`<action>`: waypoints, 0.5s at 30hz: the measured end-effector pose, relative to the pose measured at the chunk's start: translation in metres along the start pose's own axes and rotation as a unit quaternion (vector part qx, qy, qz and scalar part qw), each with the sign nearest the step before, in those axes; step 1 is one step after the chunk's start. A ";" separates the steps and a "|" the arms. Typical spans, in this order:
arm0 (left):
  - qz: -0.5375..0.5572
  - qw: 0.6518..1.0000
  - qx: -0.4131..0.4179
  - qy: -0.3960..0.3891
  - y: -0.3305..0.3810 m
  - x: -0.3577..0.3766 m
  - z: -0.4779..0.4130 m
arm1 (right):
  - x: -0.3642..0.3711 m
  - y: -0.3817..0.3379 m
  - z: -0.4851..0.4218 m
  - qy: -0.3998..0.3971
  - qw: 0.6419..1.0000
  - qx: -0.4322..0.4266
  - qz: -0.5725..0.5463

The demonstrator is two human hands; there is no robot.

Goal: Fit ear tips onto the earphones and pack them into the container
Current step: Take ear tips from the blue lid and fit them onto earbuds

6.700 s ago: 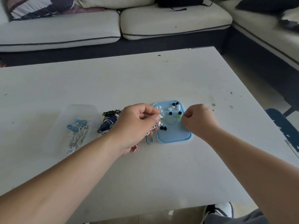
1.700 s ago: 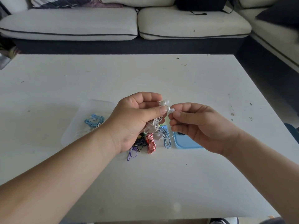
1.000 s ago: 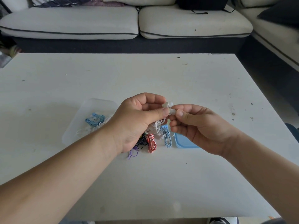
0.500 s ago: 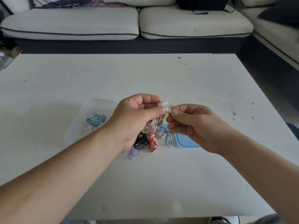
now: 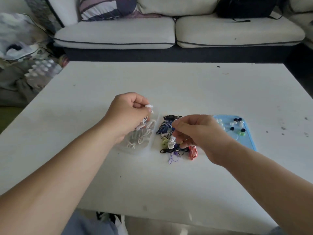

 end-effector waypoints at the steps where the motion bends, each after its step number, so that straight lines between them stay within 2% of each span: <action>1: -0.042 0.999 -0.005 0.003 -0.009 -0.007 -0.002 | 0.009 0.002 0.000 -0.009 1.000 0.005 0.024; 5: -0.149 0.989 -0.001 -0.008 -0.039 -0.013 -0.006 | 0.037 0.008 0.001 -0.031 0.998 0.000 0.053; 9: -0.227 0.968 0.012 -0.101 -0.050 0.006 -0.001 | 0.049 0.011 -0.001 -0.036 0.997 -0.006 0.071; 12: -0.275 0.954 0.045 -0.111 -0.044 0.004 -0.001 | 0.045 0.012 -0.004 -0.020 0.997 0.004 0.069; 15: -0.377 0.916 0.058 -0.127 -0.043 0.001 -0.001 | 0.039 0.011 -0.002 -0.005 0.996 0.021 0.081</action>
Point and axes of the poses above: each hand's wrist, its own z-axis away from the middle knuckle, its own x-axis out of the palm, y = z × x, the point moved 8 cm from there along -z, towards the middle knuckle
